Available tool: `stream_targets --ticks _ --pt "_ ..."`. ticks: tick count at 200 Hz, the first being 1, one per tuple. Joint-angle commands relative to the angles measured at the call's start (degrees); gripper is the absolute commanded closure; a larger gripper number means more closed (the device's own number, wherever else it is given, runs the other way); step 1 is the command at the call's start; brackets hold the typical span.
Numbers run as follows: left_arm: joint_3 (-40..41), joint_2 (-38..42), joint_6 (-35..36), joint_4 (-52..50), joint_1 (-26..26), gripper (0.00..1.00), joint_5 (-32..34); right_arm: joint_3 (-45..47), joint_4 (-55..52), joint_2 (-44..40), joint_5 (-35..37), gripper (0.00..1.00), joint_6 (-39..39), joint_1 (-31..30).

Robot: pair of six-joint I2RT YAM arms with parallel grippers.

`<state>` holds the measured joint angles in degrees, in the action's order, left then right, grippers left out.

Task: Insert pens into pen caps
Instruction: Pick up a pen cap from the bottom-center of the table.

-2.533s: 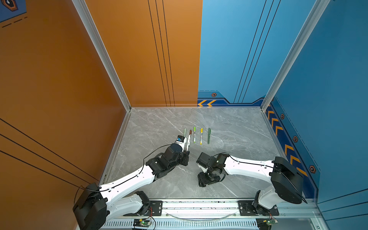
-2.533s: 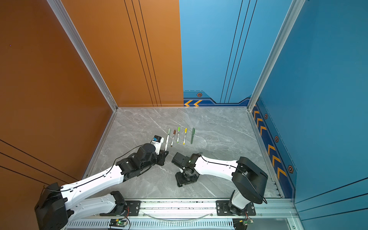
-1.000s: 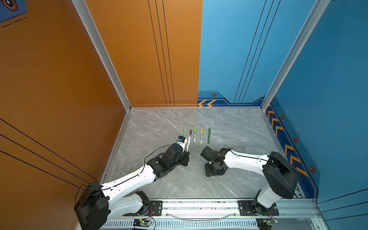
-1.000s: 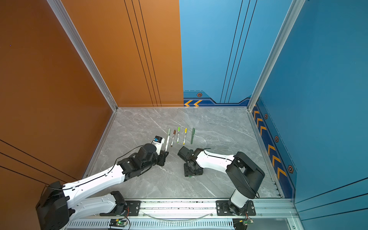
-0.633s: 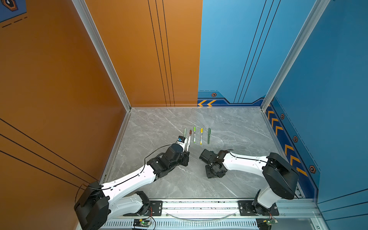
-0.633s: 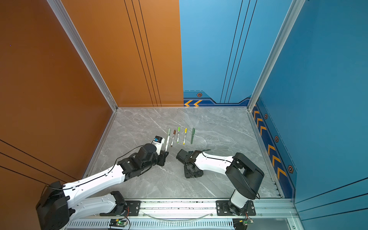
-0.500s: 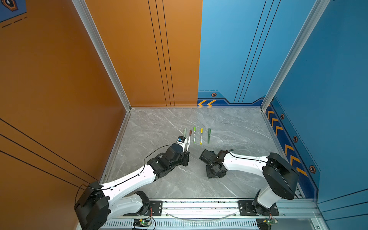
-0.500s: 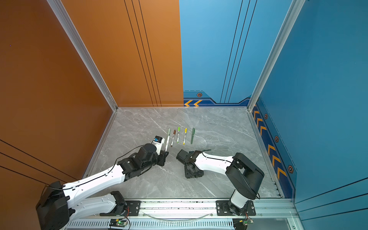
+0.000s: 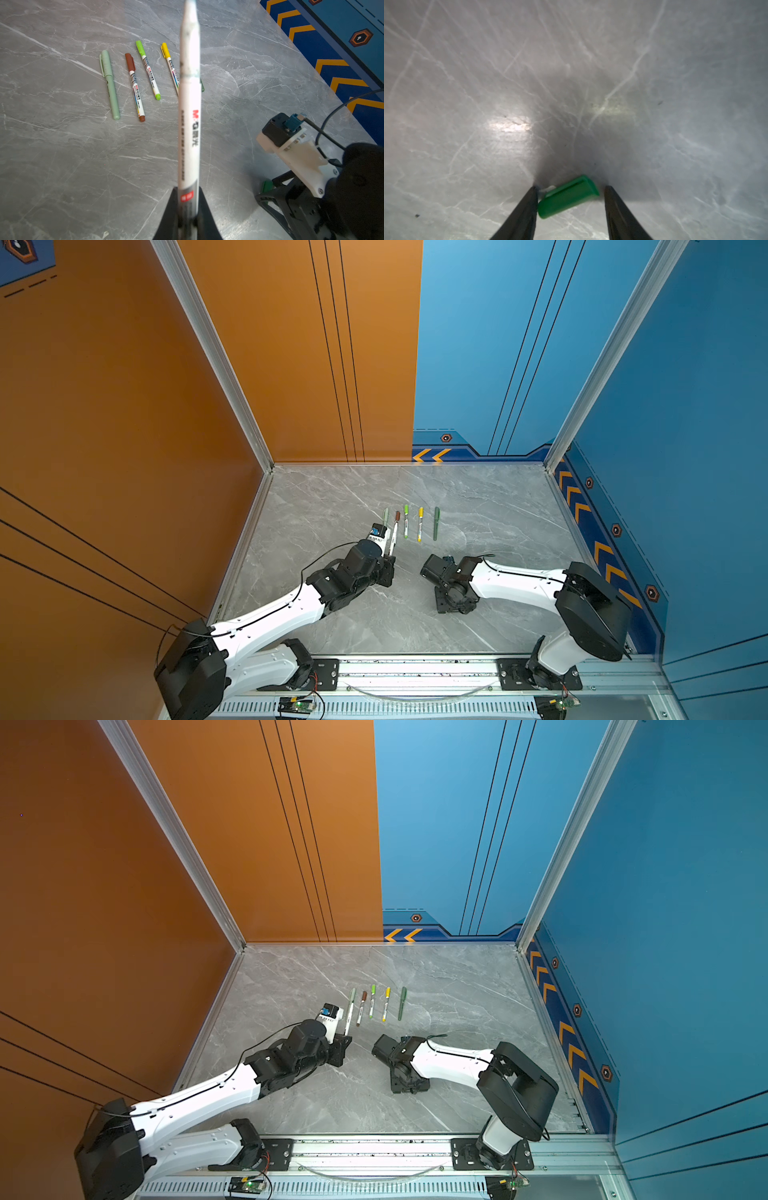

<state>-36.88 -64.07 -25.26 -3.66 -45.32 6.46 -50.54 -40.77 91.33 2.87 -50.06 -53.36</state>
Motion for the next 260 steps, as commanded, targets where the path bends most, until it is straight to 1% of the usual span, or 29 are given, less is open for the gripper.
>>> stream_targets --ticks 1,34,47,63,91,118,128,183,202,218,260 --pt "-1.78 0.09 0.91 0.00 0.07 1.00 0.12 1.83 -3.18 -1.26 0.11 0.46 -2.02 -0.15" --pt "-1.88 0.08 1.09 0.03 0.00 1.00 0.22 3.11 -2.00 -2.88 -2.50 0.43 -4.22 -0.76" --pt "-1.88 0.07 1.11 0.12 0.04 1.00 0.21 3.82 -0.30 -3.09 -3.95 0.43 -4.84 -0.63" --pt "-1.79 0.10 1.17 0.08 0.00 1.00 0.21 3.57 0.50 -2.25 -4.04 0.45 -4.70 -0.52" --pt "-1.44 0.51 1.18 0.04 0.01 1.00 0.22 2.33 0.78 -0.39 -2.59 0.53 -4.12 0.64" --pt "-1.09 1.35 1.20 0.00 0.00 1.00 0.72 1.77 1.30 0.90 -0.90 0.67 -3.56 1.92" --pt "-1.11 1.40 1.17 0.06 0.00 1.00 0.74 1.63 1.69 1.36 -0.51 0.70 -3.27 2.41" --pt "-1.44 0.45 1.17 0.23 0.06 1.00 0.63 1.15 3.22 3.68 -0.26 0.73 -1.49 4.74" --pt "-1.86 -0.20 1.18 0.30 0.08 1.00 0.57 1.39 3.92 4.01 -0.58 0.79 -1.44 5.07" --pt "-2.20 -0.76 1.20 0.32 0.08 1.00 0.40 1.51 4.37 4.26 -0.85 0.86 -1.10 5.15" --pt "-3.15 -2.01 1.17 0.34 -0.03 1.00 0.04 1.84 5.35 4.58 -1.09 0.98 -0.51 5.10"
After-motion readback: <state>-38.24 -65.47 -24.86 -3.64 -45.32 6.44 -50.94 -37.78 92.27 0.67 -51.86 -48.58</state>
